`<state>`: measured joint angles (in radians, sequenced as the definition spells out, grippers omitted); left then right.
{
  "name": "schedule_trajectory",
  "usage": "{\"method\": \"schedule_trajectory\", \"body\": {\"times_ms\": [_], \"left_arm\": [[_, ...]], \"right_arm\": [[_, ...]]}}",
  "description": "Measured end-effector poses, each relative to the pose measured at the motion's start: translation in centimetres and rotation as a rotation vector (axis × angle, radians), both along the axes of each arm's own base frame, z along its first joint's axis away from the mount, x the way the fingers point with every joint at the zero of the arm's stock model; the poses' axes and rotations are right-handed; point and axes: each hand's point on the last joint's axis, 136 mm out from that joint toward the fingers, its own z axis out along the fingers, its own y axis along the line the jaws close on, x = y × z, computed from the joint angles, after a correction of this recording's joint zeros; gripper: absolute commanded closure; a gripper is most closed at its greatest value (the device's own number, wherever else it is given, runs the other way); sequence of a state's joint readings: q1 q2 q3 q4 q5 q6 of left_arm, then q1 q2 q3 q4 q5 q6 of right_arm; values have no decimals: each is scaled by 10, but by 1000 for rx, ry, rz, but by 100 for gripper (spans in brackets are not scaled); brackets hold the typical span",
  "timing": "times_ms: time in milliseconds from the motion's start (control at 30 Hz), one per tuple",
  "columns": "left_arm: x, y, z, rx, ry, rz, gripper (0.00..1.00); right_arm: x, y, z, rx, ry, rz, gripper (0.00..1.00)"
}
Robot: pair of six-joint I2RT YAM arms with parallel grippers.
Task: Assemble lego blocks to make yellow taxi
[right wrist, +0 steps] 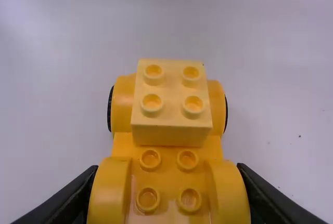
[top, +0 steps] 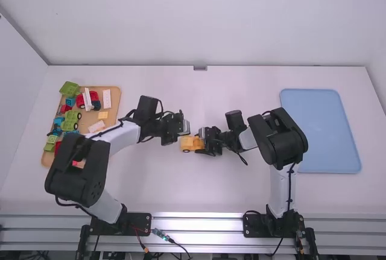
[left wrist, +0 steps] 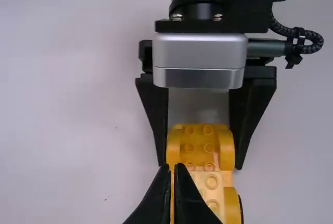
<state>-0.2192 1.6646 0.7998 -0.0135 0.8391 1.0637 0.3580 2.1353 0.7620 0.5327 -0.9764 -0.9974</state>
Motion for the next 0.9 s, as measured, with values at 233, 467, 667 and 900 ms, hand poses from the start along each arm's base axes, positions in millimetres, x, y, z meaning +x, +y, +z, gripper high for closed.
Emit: {"method": "schedule_trajectory", "body": {"times_ms": [233,467,667,900], "left_arm": [[-8,2,-12,-4,10,11,98],[0,1,-19,-16,13,43,98],[-7,3,-45,4,137,71,98],[-2,3,-45,16,149,64,98]], "right_arm": [[0,0,0,1,-2,0,47],[1,0,0,0,-3,-1,47],[1,0,0,-3,4,-3,47],[2,0,0,-5,3,-8,47]]}}
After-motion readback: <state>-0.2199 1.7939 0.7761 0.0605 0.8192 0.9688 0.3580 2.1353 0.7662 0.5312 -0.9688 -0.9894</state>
